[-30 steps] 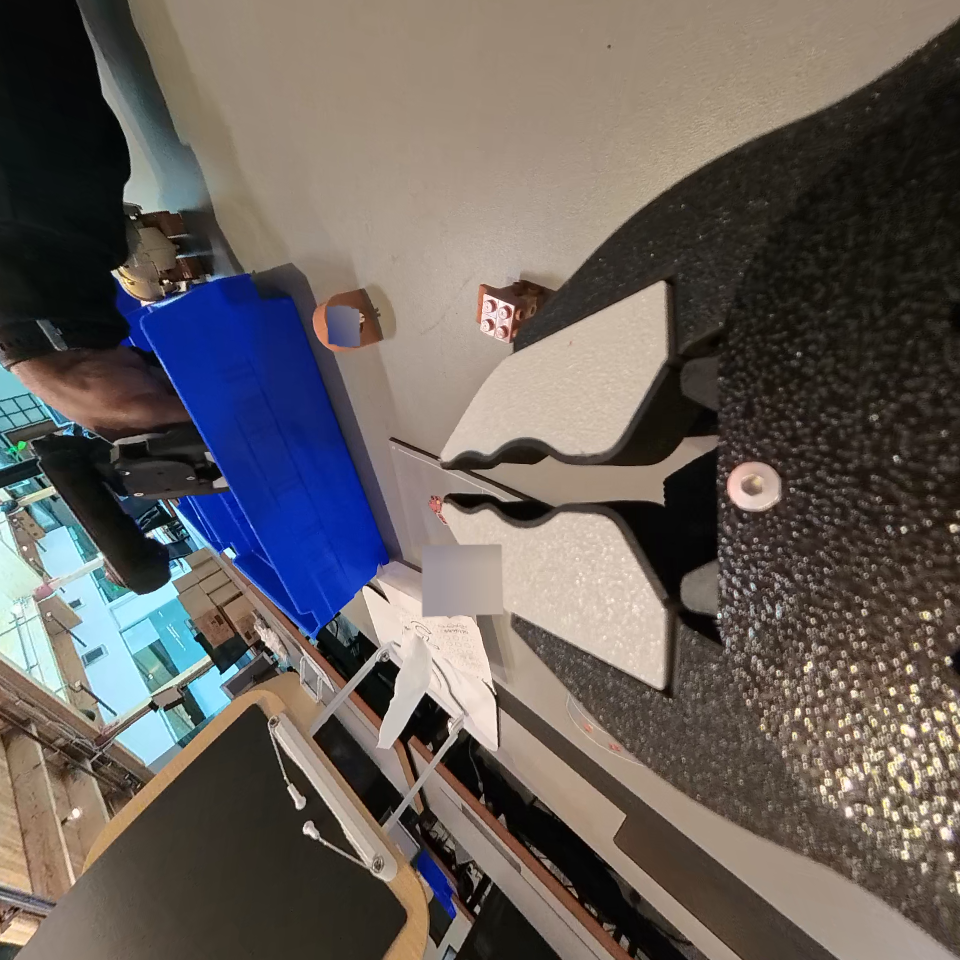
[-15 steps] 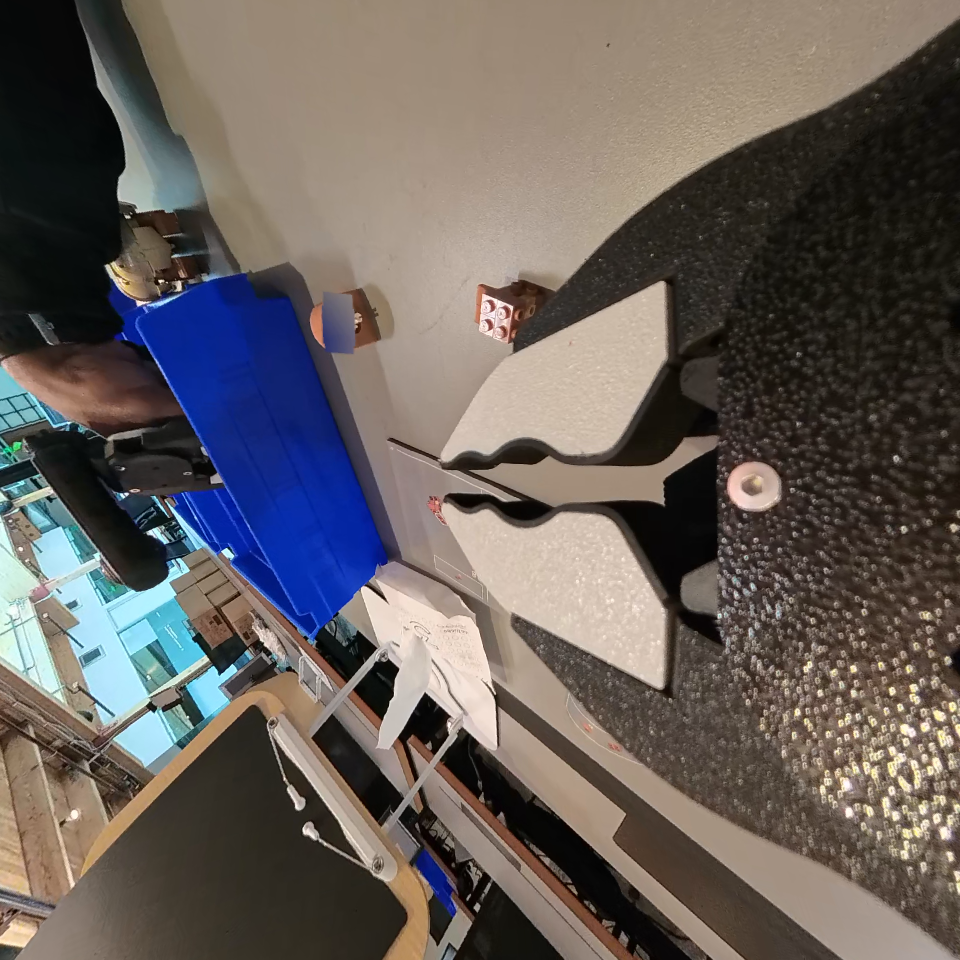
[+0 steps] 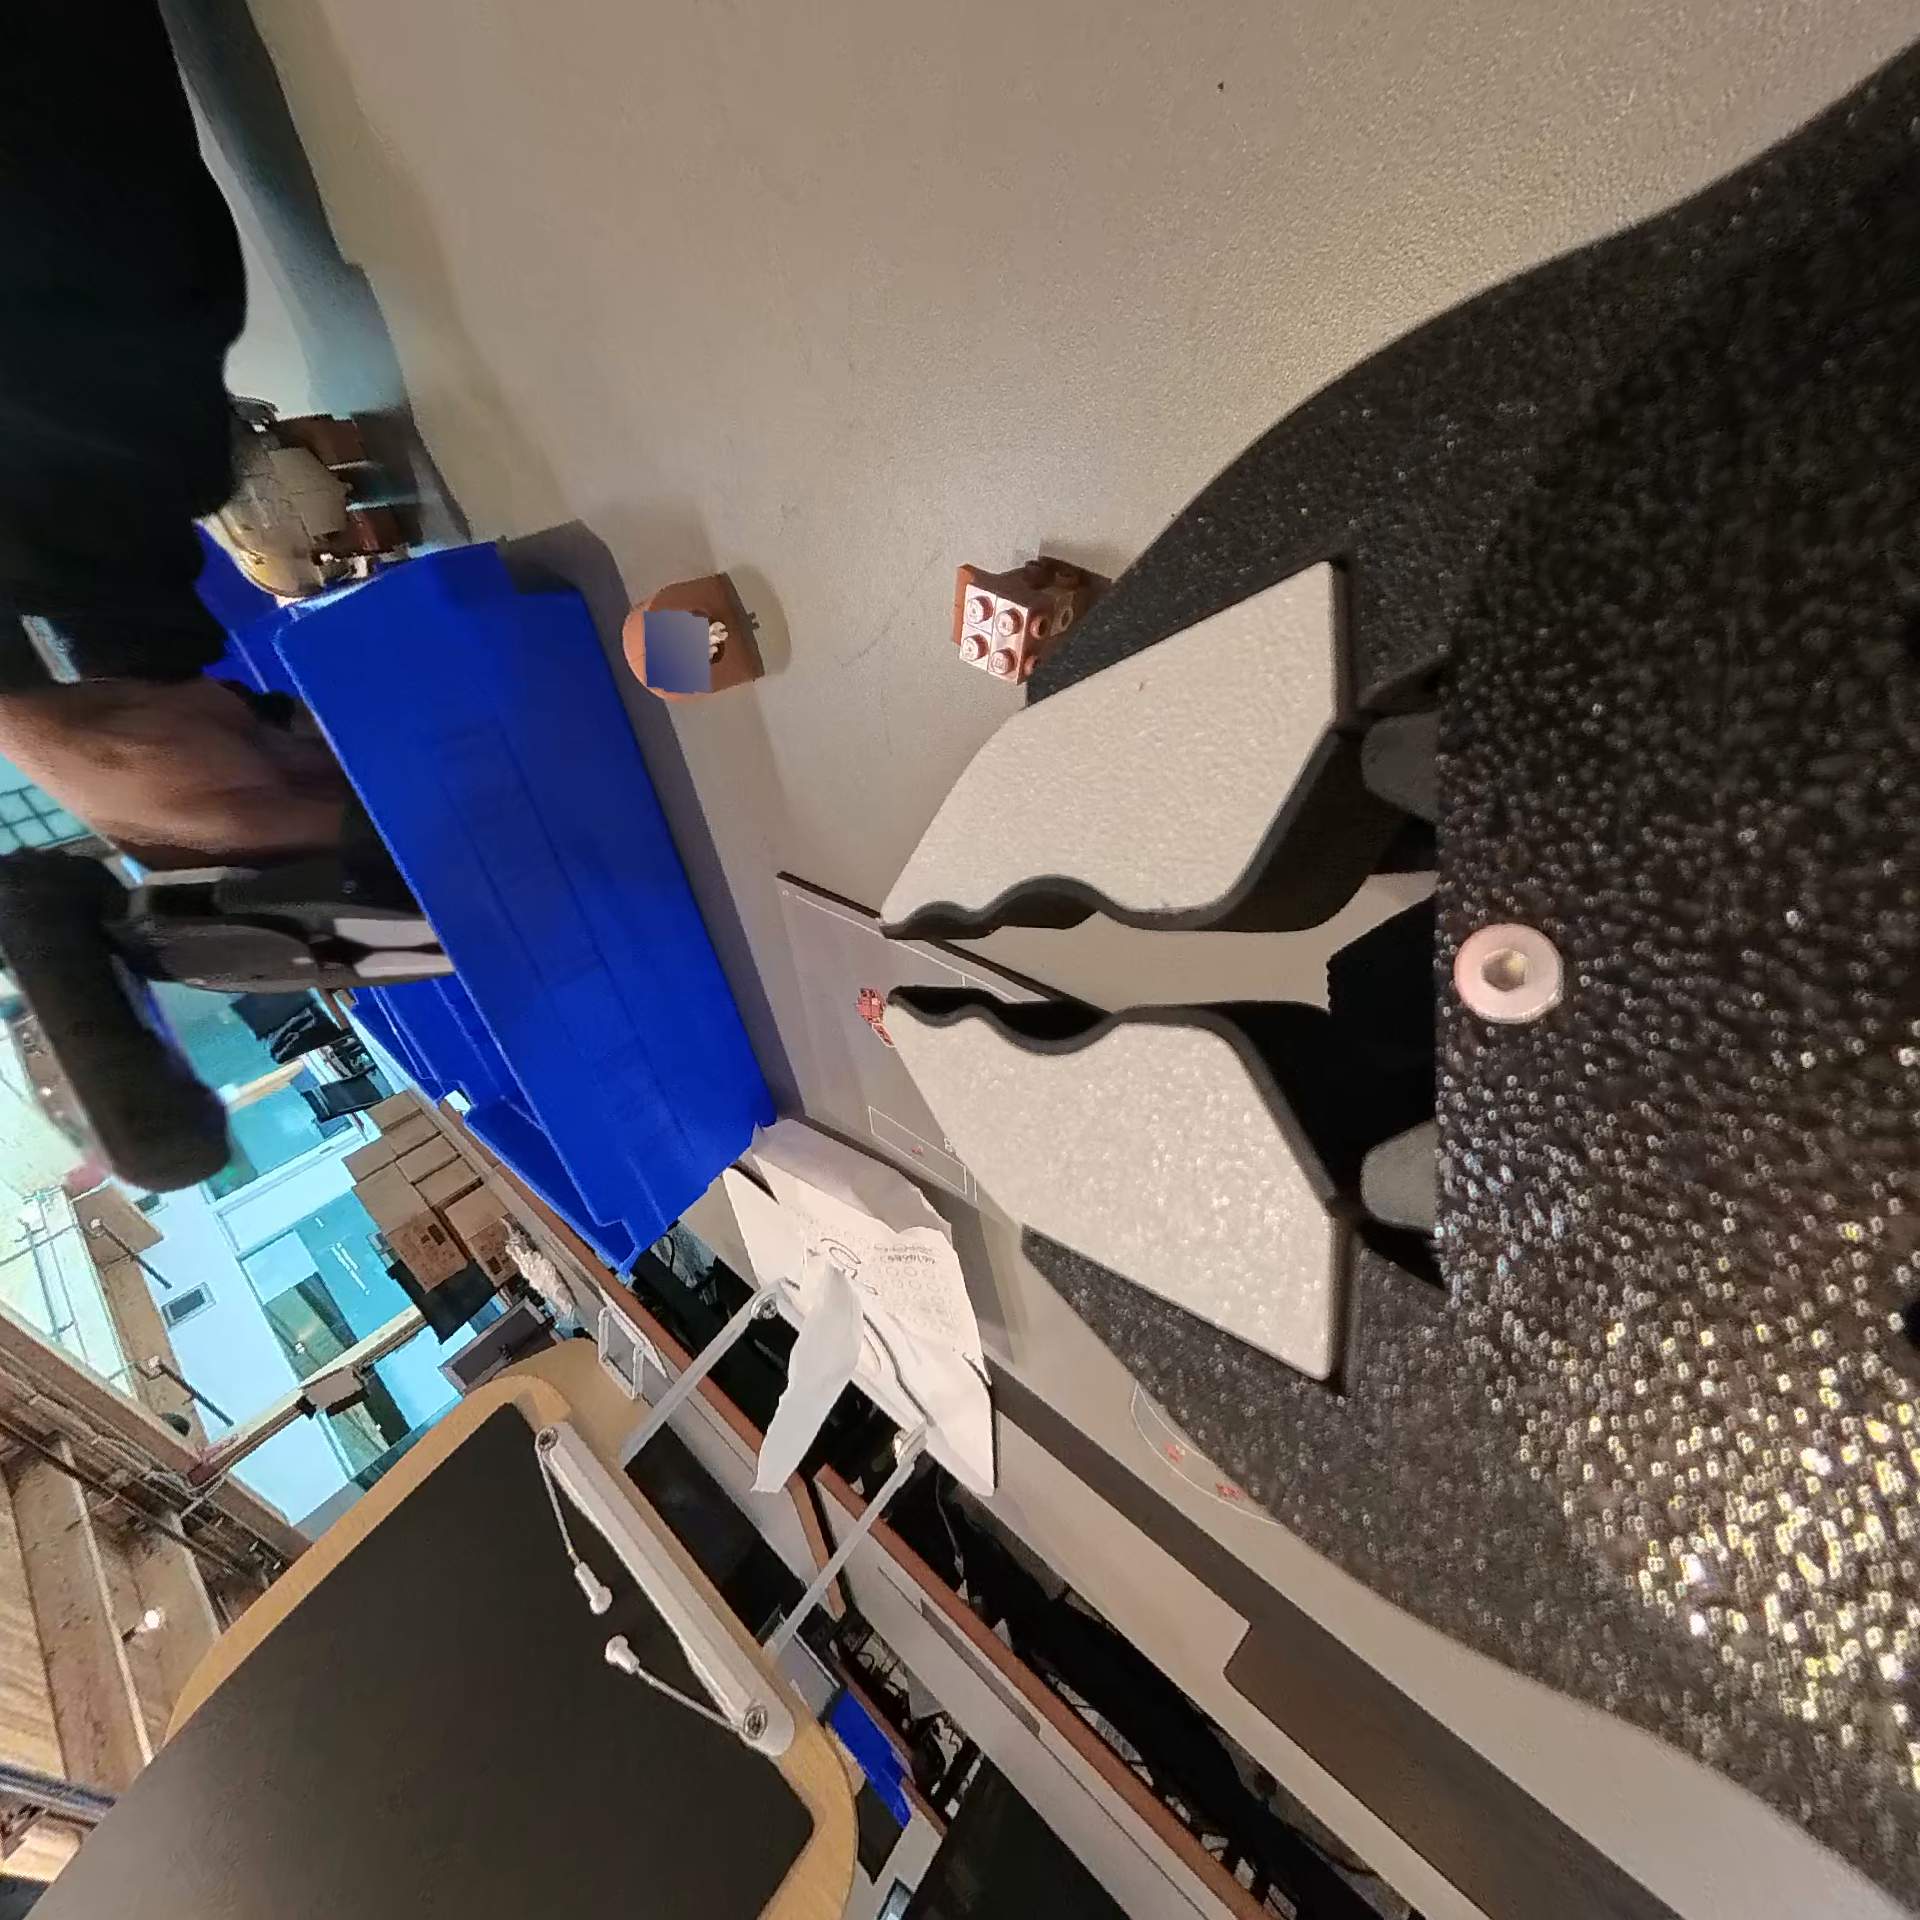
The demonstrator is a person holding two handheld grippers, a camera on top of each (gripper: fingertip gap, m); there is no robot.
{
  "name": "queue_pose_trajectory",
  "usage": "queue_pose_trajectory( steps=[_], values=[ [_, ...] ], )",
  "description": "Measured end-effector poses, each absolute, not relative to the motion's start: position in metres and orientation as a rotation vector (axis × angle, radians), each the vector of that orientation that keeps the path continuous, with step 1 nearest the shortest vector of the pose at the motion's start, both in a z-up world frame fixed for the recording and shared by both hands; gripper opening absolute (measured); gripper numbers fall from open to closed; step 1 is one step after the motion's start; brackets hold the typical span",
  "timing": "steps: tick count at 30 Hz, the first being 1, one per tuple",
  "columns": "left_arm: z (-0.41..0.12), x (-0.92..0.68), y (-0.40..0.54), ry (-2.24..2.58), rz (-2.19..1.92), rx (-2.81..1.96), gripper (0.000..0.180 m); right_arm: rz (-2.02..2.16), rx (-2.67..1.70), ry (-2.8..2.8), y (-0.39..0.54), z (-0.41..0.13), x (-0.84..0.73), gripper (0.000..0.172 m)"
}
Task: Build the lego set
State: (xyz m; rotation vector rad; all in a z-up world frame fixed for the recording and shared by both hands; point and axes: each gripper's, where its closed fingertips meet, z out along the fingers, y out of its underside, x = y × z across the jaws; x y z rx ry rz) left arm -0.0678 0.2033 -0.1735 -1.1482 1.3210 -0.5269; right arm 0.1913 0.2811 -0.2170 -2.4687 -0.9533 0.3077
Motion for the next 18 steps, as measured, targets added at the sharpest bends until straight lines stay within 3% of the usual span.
queue_pose_trajectory(
  steps=[7,13,18],
  values=[
    [-0.175,-0.067,0.203,1.33,-0.519,-1.149,0.008,0.239,-2.478,-1.131,0.267,-0.229,0.195,0.0],
    [-0.175,-0.067,0.203,1.33,-0.517,-1.146,0.008,0.212,-2.424,-1.239,0.268,-0.237,0.194,0.016],
    [-0.176,-0.066,0.202,1.338,-0.515,-1.146,0.008,0.165,-2.423,-1.282,0.271,-0.246,0.197,0.015]
  ],
)
